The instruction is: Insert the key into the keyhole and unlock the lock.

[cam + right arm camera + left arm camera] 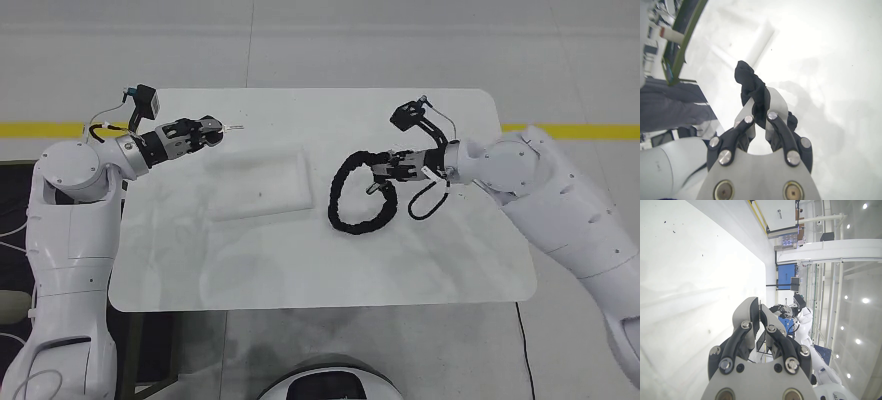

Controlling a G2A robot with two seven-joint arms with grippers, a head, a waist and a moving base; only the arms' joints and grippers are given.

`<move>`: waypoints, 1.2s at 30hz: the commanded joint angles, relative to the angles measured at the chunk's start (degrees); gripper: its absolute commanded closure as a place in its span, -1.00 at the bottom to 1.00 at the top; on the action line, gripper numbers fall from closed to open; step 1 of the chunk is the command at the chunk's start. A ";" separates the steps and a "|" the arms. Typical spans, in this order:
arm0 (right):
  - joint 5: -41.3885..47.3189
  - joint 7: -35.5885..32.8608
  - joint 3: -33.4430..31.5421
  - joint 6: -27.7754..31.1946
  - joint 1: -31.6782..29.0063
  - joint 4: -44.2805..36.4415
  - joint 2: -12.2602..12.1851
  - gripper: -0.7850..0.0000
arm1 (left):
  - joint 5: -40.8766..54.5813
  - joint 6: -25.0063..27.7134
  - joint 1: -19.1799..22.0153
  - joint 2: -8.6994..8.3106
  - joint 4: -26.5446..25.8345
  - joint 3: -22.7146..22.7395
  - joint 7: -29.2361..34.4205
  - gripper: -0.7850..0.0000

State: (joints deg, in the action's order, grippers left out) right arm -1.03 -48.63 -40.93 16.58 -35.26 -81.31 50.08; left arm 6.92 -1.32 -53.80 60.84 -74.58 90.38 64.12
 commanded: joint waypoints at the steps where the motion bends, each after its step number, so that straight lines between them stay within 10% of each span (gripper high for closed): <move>1: 7.05 1.83 -5.29 2.75 -5.68 -0.13 -0.46 1.00 | 0.00 0.00 0.00 0.00 0.00 0.00 0.00 1.00; 8: 30.15 -5.30 -17.88 5.44 -17.48 -1.80 -1.83 1.00 | 0.00 0.00 0.00 0.00 0.00 0.00 0.00 1.00; 18: 30.69 -5.06 -19.23 5.69 -18.79 -2.08 -1.88 1.00 | 0.00 0.00 0.00 0.00 0.00 0.00 0.00 1.00; 26: 46.42 16.64 -22.05 6.72 -32.34 -9.61 -0.02 1.00 | 0.00 0.00 0.00 0.00 0.00 0.00 0.00 1.00; 36: 65.49 22.72 -19.57 3.83 -36.39 -8.82 4.48 1.00 | 0.00 0.00 0.00 0.00 0.00 0.00 0.00 1.00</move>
State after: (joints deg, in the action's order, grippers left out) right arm 63.12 -25.54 -60.57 20.20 -71.57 -90.55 54.14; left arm 6.92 -1.32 -53.80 60.84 -74.58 90.38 64.12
